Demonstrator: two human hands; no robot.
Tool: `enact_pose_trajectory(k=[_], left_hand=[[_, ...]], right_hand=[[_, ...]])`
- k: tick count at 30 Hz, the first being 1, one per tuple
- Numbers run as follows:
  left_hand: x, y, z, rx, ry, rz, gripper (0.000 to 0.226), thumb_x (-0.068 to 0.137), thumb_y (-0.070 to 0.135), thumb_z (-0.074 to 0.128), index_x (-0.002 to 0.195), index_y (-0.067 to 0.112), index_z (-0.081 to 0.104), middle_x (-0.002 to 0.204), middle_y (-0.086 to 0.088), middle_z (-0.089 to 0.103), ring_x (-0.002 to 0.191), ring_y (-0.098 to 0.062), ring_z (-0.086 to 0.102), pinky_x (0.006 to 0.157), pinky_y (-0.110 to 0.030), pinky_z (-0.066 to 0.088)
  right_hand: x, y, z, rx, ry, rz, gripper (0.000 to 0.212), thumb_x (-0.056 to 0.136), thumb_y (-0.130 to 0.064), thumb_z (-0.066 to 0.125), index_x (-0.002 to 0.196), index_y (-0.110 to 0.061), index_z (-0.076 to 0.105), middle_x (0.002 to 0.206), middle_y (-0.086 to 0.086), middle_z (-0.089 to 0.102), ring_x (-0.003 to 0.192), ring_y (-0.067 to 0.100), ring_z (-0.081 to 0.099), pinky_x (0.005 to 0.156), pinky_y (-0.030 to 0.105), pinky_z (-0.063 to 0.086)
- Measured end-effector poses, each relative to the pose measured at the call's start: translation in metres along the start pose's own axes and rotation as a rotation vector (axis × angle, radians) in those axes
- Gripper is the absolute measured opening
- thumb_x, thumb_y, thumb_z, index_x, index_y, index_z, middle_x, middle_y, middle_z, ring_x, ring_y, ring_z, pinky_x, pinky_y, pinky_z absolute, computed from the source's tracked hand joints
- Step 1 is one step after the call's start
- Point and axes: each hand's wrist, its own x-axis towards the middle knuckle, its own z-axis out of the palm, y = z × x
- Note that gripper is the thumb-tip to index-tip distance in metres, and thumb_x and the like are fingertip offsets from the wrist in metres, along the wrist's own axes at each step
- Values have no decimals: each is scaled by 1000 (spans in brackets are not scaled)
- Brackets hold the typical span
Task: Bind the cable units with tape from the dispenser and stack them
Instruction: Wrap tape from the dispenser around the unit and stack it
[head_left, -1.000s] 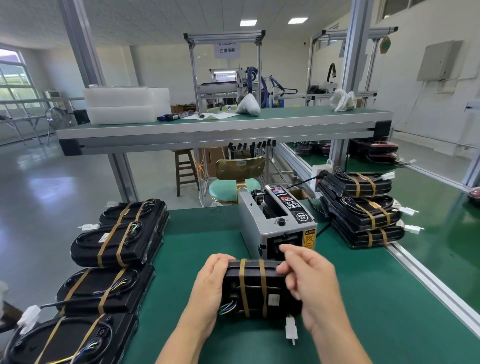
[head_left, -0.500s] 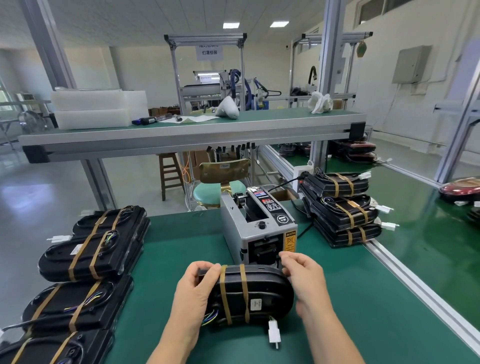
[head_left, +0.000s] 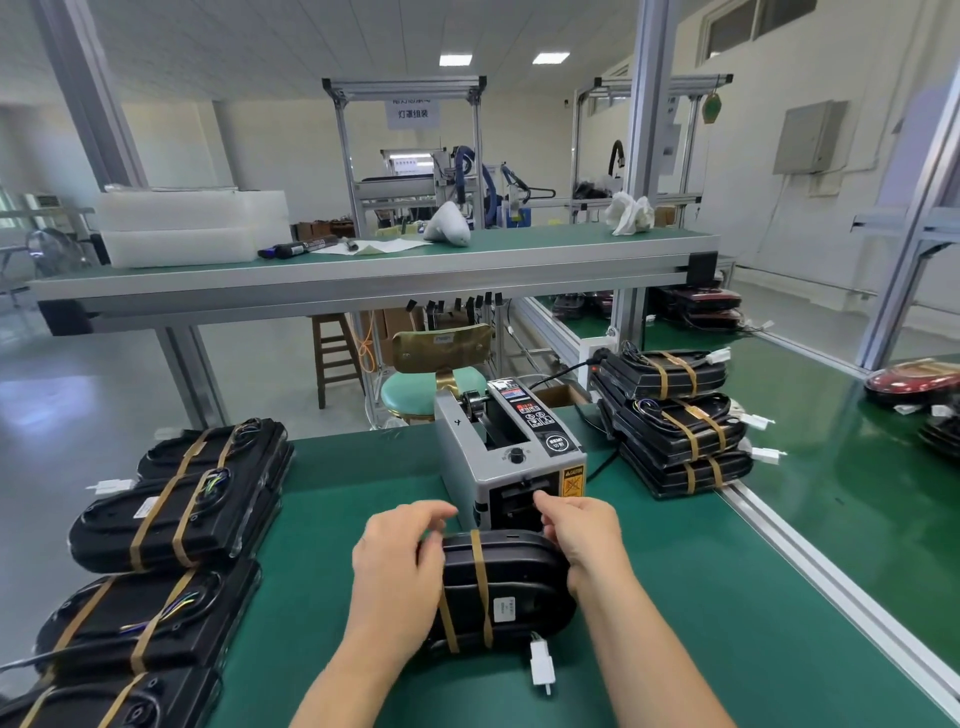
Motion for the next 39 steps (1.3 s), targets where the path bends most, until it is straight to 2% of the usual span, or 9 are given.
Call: enact_pose_trajectory(k=[5, 8, 11, 14, 18, 23, 27, 31, 39], left_hand=[[4, 17, 6, 228, -111, 106, 39, 83, 7, 28, 92, 21, 63, 88, 13, 60, 90, -9, 54, 115, -31, 18], [3, 20, 13, 288, -95, 98, 17, 97, 21, 40, 88, 22, 55, 80, 11, 57, 82, -14, 51, 103, -30, 29], [0, 23, 15, 352, -95, 87, 22, 97, 45, 44, 111, 33, 55, 91, 14, 59, 90, -15, 55, 91, -24, 27], [0, 26, 16, 486, -126, 107, 36, 98, 55, 33, 127, 46, 50, 99, 16, 56, 92, -9, 54, 93, -24, 26], [1, 26, 17, 486, -123, 100, 35, 98, 52, 33, 124, 44, 56, 103, 17, 58, 93, -7, 53, 95, -21, 23], [2, 29, 20, 478, -146, 88, 29, 97, 47, 37, 115, 38, 58, 97, 17, 62, 92, -9, 55, 91, -23, 29], [2, 32, 23, 439, -127, 86, 24, 96, 43, 40, 110, 36, 59, 96, 17, 64, 93, -7, 56, 84, -24, 31], [0, 30, 22, 341, -84, 136, 22, 97, 39, 48, 108, 32, 65, 100, 15, 65, 91, -8, 59, 83, -24, 34], [-2, 27, 11, 162, -77, 211, 24, 86, 33, 72, 107, 22, 69, 89, 9, 69, 82, -13, 59, 75, -21, 40]], right_hand=[[3, 0, 5, -72, 56, -11, 15, 79, -13, 73, 65, -9, 68, 51, 1, 59, 58, 19, 54, 66, 29, 49], [5, -4, 8, -202, 86, -34, 12, 73, -14, 68, 64, -6, 70, 61, 5, 67, 64, 26, 62, 67, 31, 52], [6, -3, 10, -222, 91, -46, 10, 71, -13, 67, 66, -8, 73, 72, 7, 73, 75, 30, 69, 72, 37, 60], [2, 0, 5, -101, 70, -43, 7, 74, -10, 69, 67, -10, 72, 67, 5, 71, 66, 24, 65, 62, 32, 57], [-15, 0, -12, 152, 61, -31, 5, 84, -8, 70, 80, -5, 69, 50, -3, 58, 44, 9, 53, 43, 16, 44], [-55, -1, -25, 331, -75, -38, 19, 82, 3, 67, 64, -1, 64, 48, -1, 63, 38, 5, 58, 34, 12, 39], [-71, 3, -19, 391, -165, -17, 11, 76, 1, 69, 88, 1, 68, 77, 11, 66, 52, 17, 62, 43, 23, 47], [-75, 9, -9, 422, -144, -15, 24, 81, 3, 70, 64, -12, 78, 128, 3, 62, 72, 15, 72, 49, 25, 53], [-80, 10, -5, 401, -152, -50, 37, 84, 0, 69, 58, -25, 78, 136, -5, 57, 92, 7, 65, 62, 27, 52]])
